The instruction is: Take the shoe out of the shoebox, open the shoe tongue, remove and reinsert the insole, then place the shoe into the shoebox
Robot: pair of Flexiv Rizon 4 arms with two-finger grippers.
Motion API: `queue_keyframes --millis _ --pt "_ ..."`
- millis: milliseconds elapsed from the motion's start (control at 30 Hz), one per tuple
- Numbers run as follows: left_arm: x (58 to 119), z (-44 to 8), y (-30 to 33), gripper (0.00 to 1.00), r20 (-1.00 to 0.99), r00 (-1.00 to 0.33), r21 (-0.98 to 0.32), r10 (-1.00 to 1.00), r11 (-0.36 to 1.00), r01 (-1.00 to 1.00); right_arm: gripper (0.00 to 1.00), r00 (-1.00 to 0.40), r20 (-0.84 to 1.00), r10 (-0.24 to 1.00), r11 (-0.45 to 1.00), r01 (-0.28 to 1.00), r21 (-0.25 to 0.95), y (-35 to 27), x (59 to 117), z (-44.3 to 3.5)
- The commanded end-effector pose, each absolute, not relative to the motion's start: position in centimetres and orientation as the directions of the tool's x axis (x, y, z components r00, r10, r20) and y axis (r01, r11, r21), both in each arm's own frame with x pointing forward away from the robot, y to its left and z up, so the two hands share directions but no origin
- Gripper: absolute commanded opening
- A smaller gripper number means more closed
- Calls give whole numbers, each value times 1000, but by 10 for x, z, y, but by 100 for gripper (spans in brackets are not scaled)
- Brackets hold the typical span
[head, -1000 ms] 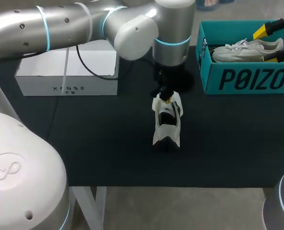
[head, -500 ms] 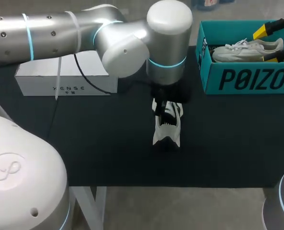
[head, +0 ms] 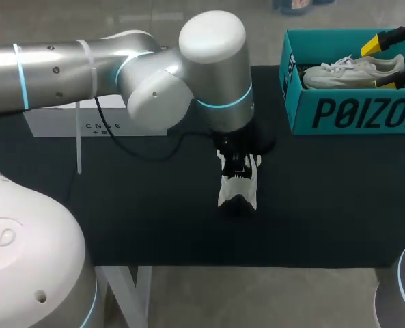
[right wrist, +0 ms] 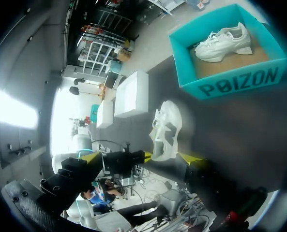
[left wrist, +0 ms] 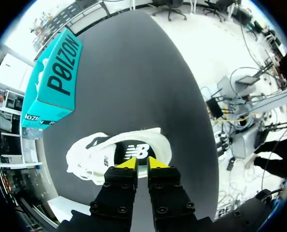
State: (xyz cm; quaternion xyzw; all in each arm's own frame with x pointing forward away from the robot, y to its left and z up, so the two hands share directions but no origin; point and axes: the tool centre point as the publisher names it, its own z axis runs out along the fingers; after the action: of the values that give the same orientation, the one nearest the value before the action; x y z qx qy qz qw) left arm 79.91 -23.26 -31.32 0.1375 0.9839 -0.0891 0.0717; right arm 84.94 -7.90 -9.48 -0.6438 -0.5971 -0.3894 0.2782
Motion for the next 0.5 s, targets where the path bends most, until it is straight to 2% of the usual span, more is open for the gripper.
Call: queue_keyframes --millis 33,133,233,267,300,433,500 --pt "807 -312 -229 7 -103 -956 -179 276 940 290 100 -14 832 555 -132 986 105 -79 850 -95" --pt "807 -311 -228 20 -68 -949 -198 307 929 314 100 -14 832 555 -132 986 105 -79 850 -95" --pt "805 -312 -229 45 -37 -944 -200 327 923 327 100 -14 832 555 -132 986 105 -79 850 -95" --pt "805 -312 -230 76 -38 -944 -196 329 923 330 100 -14 832 555 -132 986 105 -79 850 -95" --pt "805 -313 -229 98 -35 -944 -177 328 927 329 100 -14 832 555 -132 986 105 -79 850 -95" --pt "800 -307 -230 100 -126 -947 -32 297 952 303 100 -14 832 555 -132 986 105 -79 850 -95" --pt "799 -306 -229 100 -139 -947 -25 291 955 297 100 -14 832 555 -132 986 105 -79 850 -95"
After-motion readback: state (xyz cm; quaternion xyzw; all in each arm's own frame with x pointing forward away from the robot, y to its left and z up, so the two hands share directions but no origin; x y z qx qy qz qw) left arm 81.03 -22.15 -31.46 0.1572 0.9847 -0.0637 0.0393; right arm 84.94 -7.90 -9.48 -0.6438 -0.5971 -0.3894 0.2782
